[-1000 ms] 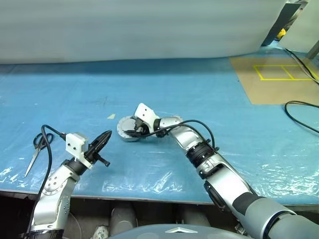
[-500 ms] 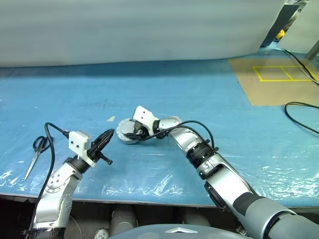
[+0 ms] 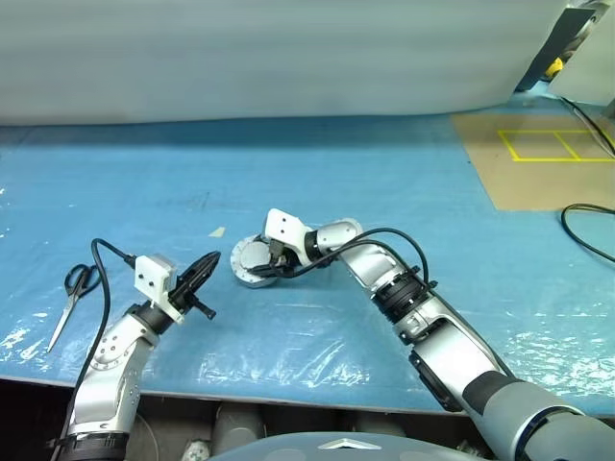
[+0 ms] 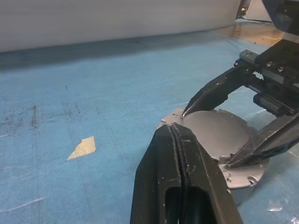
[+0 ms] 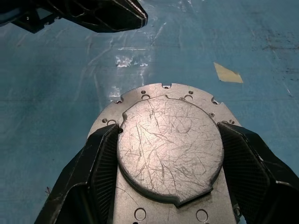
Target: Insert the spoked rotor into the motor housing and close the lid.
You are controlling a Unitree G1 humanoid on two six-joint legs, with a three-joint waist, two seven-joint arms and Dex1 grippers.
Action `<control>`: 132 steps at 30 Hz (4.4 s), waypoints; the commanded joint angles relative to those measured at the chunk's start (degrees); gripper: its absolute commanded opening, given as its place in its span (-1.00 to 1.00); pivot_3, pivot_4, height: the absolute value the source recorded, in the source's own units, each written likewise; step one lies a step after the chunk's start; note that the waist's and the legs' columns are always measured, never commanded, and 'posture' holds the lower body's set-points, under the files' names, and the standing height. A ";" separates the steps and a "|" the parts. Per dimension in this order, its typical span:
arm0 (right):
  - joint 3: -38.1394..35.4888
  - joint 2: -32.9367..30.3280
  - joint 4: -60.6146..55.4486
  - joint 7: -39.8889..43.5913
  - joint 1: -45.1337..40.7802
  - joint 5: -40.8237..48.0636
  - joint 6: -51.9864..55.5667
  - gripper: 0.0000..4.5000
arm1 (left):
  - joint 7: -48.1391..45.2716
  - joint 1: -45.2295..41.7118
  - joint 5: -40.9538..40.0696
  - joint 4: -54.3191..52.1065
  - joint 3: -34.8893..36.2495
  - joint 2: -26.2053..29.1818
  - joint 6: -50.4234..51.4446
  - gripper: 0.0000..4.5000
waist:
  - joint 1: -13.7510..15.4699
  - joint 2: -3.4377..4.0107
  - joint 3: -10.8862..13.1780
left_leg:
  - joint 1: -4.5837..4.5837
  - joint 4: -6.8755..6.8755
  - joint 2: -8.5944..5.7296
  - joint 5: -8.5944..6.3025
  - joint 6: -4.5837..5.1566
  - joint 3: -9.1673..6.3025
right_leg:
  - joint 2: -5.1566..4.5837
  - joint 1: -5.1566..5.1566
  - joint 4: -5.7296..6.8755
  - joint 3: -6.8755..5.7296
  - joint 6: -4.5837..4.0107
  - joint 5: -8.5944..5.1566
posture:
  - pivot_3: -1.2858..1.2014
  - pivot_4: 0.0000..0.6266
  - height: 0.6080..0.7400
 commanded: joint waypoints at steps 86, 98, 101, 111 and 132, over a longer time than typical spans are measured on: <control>-14.01 -4.46 -3.96 2.13 7.18 13.75 16.44 0.99 | -0.76 -6.74 10.31 -1.25 -13.92 5.92 16.10 -1.00 | -0.46 -0.49 0.45 | -0.20 -0.15 0.06 -0.07 -0.09 -0.03 | 0.14 -0.16 -0.20 -0.07 -0.03 -0.09 | 0.03 -0.52 1.00; -26.08 1.92 0.74 -8.48 1.62 26.02 49.00 0.99 | -0.44 -5.24 10.13 -2.15 -12.76 6.51 15.17 -1.00 | -0.37 -0.35 0.84 | -0.10 -0.14 0.10 -0.07 -0.14 -0.02 | 0.18 -0.16 -0.03 -0.07 -0.07 -0.09 | 0.03 -0.52 1.00; -27.15 2.79 1.50 -10.31 0.90 27.48 53.49 0.99 | 1.55 -5.83 10.79 -0.69 -11.15 5.98 13.02 -1.00 | -0.38 -0.35 0.84 | -0.04 -0.13 0.10 -0.07 -0.16 -0.02 | 0.17 -0.15 0.09 -0.07 -0.08 -0.10 | 0.03 -0.52 1.00; -31.44 7.07 2.05 -17.01 2.24 31.55 64.60 0.99 | 2.60 -5.82 11.67 1.69 -11.76 5.63 9.79 -1.00 | -0.39 -0.32 0.84 | 0.08 -0.08 0.16 -0.08 -0.21 -0.01 | 0.19 -0.13 0.24 -0.09 -0.07 -0.09 | 0.03 -0.52 1.00; -44.30 10.70 7.55 -25.98 -0.27 38.13 66.23 -0.49 | 4.33 -6.66 11.14 1.42 -10.67 4.36 9.27 -1.00 | -0.14 -0.10 0.97 | 0.04 0.07 0.19 -0.06 -0.23 0.01 | 0.18 -0.20 0.32 -0.15 -0.17 -0.05 | 0.03 -0.52 1.00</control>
